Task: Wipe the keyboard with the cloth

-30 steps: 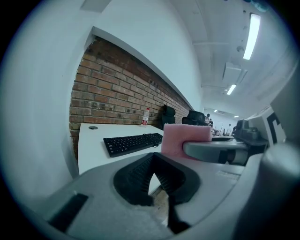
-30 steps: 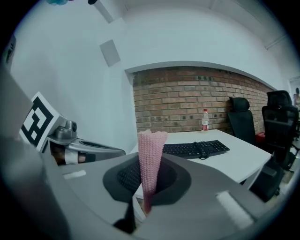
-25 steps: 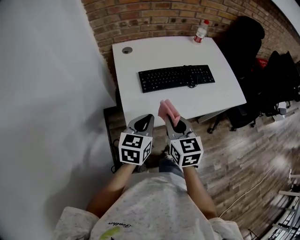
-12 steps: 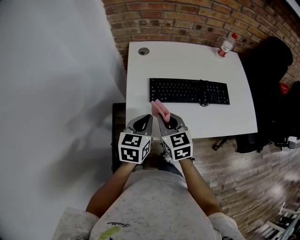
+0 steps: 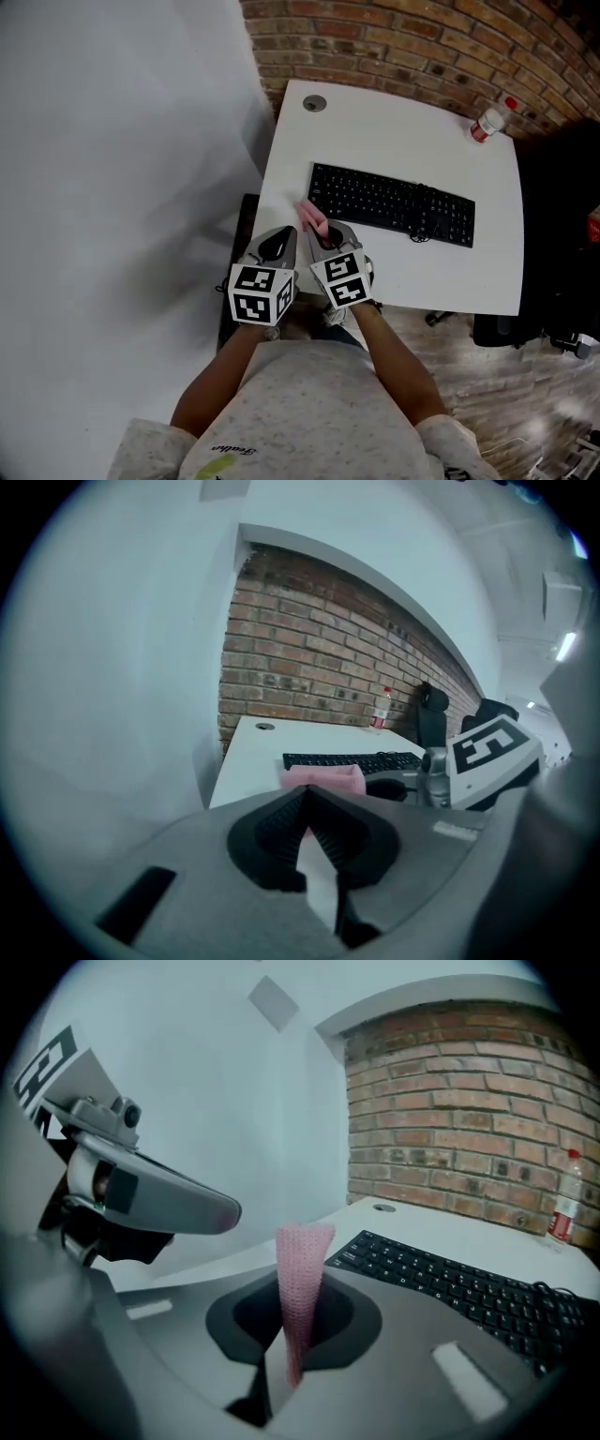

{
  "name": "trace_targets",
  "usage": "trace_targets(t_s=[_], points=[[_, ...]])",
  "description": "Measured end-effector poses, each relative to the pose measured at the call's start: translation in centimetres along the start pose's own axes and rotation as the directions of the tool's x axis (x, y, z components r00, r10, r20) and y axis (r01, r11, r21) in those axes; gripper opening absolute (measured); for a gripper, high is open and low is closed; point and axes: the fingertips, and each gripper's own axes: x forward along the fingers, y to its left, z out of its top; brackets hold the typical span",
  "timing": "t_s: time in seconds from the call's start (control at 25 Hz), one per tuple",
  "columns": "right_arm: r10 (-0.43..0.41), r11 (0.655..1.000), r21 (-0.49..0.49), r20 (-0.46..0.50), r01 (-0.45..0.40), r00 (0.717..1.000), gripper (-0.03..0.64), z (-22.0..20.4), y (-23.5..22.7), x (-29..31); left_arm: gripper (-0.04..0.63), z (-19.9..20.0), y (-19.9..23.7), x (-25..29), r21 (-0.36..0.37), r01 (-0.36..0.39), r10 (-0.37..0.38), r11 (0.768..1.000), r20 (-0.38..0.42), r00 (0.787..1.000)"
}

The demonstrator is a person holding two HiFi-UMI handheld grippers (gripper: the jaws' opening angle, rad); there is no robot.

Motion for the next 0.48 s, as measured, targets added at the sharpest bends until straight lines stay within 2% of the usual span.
trace_targets(t_s=[0.32,0.48], points=[[0.056,0.983,-0.168,-0.08,-0.069,0.995,0.025,-0.7,-0.2,2.1,-0.008,0.2,0.2,0.5,-0.032,-0.076,0.076,0.997,-0.004,0.997],[0.049,0.982,-0.178,-0.105,-0.068,0.993,0.025,-1.3,-0.4,2.3,-0.008,0.1,0.6,0.8,-0.041,-0.072,0.072,0.997,-0.014,0.997]])
